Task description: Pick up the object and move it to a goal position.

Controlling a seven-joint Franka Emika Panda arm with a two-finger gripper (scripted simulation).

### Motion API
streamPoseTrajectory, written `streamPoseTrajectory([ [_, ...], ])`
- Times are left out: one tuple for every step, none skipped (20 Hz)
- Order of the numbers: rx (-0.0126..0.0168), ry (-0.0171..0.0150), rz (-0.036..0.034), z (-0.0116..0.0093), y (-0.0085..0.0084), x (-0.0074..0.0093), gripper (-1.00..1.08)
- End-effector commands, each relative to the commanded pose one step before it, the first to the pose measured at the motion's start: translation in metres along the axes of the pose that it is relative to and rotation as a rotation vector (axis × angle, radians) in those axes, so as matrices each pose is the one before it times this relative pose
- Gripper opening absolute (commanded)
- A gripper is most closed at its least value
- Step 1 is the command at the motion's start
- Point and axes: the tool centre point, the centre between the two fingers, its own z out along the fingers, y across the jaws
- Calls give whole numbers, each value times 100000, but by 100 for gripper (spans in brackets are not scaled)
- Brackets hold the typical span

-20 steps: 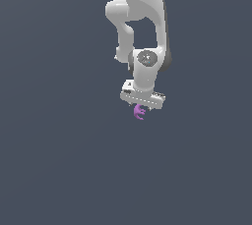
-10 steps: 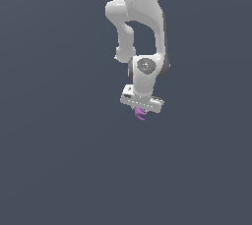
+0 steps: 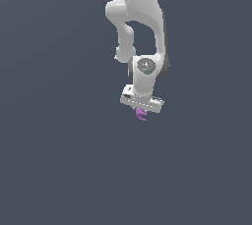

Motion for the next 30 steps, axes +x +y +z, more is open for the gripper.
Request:
streamPoseTrajectory([
  [-16, -6, 62, -24, 34, 24, -100],
  [0, 0, 0, -61, -20, 41, -100],
  [0, 0, 0, -101, -33, 69, -100],
  [0, 0, 0, -141, -46, 97, -100],
  [0, 0, 0, -182, -59, 124, -100],
  [0, 0, 0, -222, -72, 152, -100],
  [0, 0, 0, -262, -85, 180, -100],
  [0, 0, 0, -303, -98, 208, -100],
  [0, 0, 0, -343, -111, 236, -100],
  [0, 0, 0, -383, -125, 264, -100],
  [0, 0, 0, -423, -138, 293, -100],
  [0, 0, 0, -464, -152, 321, -100],
  [0, 0, 0, -502, -165, 349, -100],
  [0, 0, 0, -538, -177, 375, -100],
  [0, 0, 0, -571, -189, 400, -100],
  [0, 0, 0, -601, -199, 422, -100],
  [0, 0, 0, -628, -209, 443, -100],
  [0, 0, 0, -652, -218, 462, -100],
  [0, 0, 0, -673, -227, 479, -100],
  [0, 0, 0, -692, -234, 495, -100],
  [-21, -15, -41, -694, -266, 501, -100],
  [0, 0, 0, -722, -248, 523, -100],
  [0, 0, 0, -726, -251, 530, -100],
  [0, 0, 0, -702, -244, 516, -100],
  [0, 0, 0, -679, -238, 502, -100],
  [0, 0, 0, -656, -232, 489, -100],
  [0, 0, 0, -634, -226, 476, -100],
  [0, 0, 0, -613, -220, 464, -100],
  [0, 0, 0, -584, -212, 447, -100],
  [0, 0, 0, -541, -198, 417, -100],
])
